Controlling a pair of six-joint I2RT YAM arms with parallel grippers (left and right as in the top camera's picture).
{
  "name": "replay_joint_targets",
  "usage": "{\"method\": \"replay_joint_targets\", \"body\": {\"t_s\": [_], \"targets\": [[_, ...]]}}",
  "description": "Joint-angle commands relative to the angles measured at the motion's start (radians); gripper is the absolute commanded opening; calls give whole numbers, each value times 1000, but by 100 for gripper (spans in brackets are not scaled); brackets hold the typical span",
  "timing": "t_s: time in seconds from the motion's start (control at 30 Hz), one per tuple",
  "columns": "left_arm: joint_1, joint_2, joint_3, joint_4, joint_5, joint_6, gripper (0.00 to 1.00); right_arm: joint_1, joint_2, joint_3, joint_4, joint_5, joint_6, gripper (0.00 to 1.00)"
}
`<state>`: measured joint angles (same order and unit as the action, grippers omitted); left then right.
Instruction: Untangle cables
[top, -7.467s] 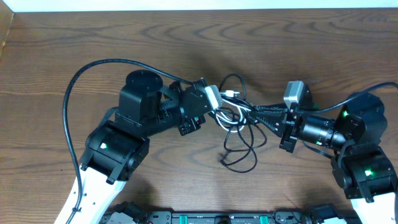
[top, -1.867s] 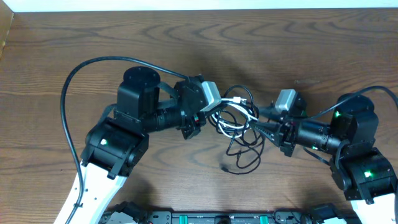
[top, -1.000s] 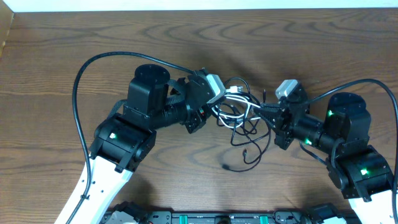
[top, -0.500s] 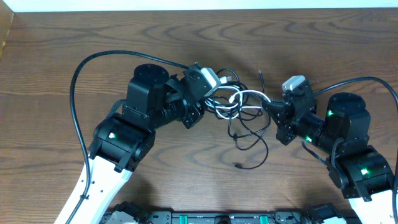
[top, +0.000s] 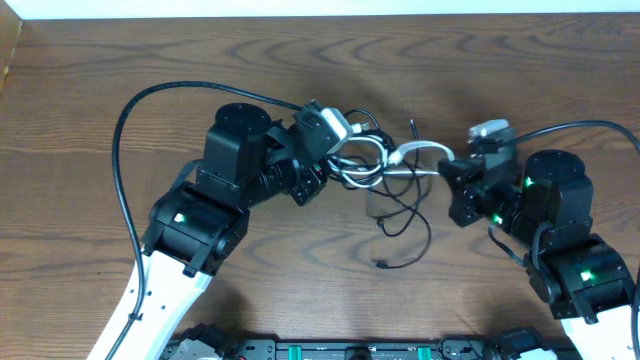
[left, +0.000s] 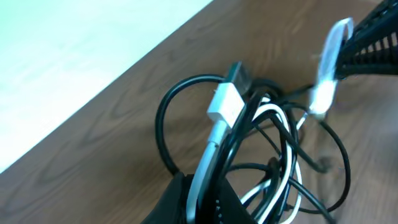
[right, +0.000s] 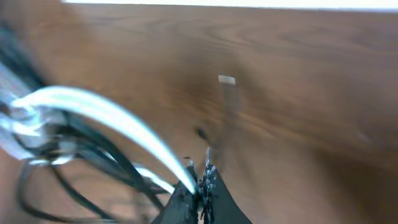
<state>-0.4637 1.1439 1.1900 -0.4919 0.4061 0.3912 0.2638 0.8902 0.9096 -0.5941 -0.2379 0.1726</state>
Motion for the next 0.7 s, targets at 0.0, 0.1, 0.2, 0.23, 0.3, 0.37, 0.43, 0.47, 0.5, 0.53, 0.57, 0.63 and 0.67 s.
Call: {"method": "replay_joint_targets", "body": {"t_s": [0.0, 0.1, 0.2, 0.23, 0.3, 0.37, 0.43, 0.47, 0.5, 0.53, 0.57, 0.63, 0.67], "targets": [[13, -15, 18, 0, -57, -9, 8, -10, -2, 10, -11, 182, 130, 1], [13, -15, 18, 0, -57, -9, 8, -10, -2, 10, -19, 214, 179, 1], [13, -15, 18, 0, -56, -9, 8, -10, -2, 10, -22, 213, 179, 5], [13, -15, 18, 0, -56, -9, 8, -10, -2, 10, -26, 213, 179, 18], [13, -15, 18, 0, -56, -12, 8, -10, -2, 10, -32, 213, 179, 36], [13, -15, 18, 0, -55, -13, 8, -10, -2, 10, -35, 211, 179, 53], [13, -15, 18, 0, -54, -13, 8, -10, -2, 10, -35, 209, 179, 61], [13, -15, 18, 0, -51, -13, 8, -10, -2, 10, -34, 209, 179, 65], [13, -15, 18, 0, -48, -13, 7, -10, -2, 10, -34, 208, 179, 67], [13, -15, 18, 0, -48, -13, 8, -10, -2, 10, -34, 204, 178, 69], [13, -15, 18, 0, -48, -17, 8, -10, -2, 10, -34, 200, 179, 72], [13, -15, 18, 5, -48, -39, 8, -8, -2, 10, -32, 164, 154, 75], [13, -15, 18, 5, -48, -39, 8, -8, -2, 10, -27, 137, 128, 76]]}}
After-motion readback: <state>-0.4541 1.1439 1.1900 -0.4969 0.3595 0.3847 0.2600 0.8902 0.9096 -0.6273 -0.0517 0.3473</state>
